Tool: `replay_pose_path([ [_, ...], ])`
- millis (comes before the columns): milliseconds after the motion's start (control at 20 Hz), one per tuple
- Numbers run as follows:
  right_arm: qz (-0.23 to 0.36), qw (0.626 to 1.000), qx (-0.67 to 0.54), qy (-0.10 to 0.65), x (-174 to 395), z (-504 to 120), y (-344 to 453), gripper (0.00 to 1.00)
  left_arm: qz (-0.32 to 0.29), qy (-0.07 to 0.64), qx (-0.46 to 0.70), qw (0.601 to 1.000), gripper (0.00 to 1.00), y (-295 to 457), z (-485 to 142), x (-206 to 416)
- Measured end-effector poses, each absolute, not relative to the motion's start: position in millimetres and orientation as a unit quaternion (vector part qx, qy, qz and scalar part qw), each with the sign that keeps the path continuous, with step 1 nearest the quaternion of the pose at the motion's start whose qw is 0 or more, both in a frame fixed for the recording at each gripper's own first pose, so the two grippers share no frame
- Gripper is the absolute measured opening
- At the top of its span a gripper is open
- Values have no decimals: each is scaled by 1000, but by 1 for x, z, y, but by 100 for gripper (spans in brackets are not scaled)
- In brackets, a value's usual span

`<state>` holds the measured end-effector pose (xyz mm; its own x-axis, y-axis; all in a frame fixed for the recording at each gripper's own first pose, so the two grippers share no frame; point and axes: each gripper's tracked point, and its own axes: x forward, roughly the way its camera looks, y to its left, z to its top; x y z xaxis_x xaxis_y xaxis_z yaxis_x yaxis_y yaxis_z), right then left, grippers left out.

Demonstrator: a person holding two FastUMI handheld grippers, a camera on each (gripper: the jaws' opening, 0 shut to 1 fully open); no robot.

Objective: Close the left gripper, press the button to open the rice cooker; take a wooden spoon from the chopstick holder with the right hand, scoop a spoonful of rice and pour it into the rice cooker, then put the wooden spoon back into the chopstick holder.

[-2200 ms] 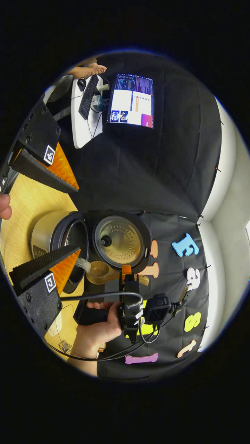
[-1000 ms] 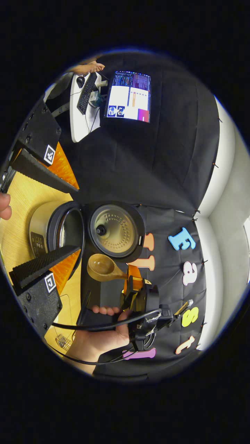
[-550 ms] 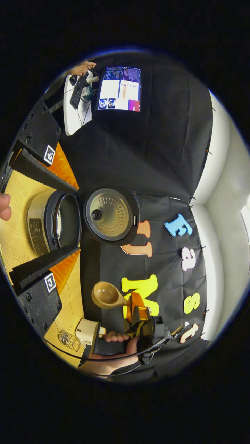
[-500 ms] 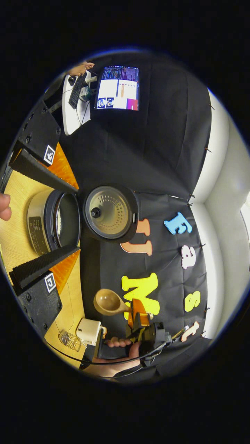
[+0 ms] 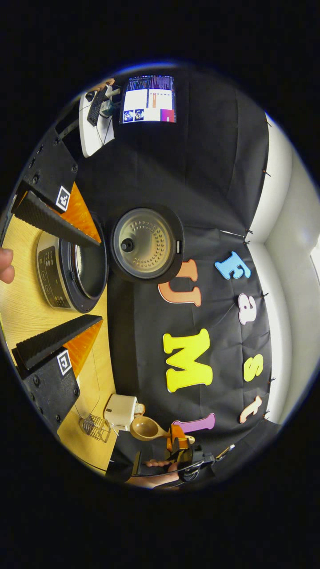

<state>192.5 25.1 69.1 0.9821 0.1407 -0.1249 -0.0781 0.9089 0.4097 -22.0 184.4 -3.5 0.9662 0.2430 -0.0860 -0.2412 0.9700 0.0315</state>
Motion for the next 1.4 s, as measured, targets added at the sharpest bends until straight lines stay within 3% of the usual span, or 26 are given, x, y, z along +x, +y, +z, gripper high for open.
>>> replay_pose_path([
  [400, -8, 977, 175, 124, 219, -13, -29, 0, 117, 42, -2, 992, 96, 183, 0, -22],
  [750, -26, 982, 144, 122, 227, -57, -38, 0, 121, 35, -9, 992, 96, 193, 3, -27],
  [800, -25, 981, 146, 123, 228, -63, -37, 0, 124, 34, -10, 992, 100, 196, 3, -28],
  [1050, -38, 976, 156, 147, 230, -99, -38, 0, 125, 31, -13, 992, 96, 195, 6, -30],
  [1300, -31, 976, 148, 156, 222, -103, -35, 12, 124, 28, -15, 992, 96, 194, 8, -30],
  [1400, -30, 980, 141, 139, 220, -97, -38, 12, 129, 29, -17, 991, 96, 192, 8, -30],
])
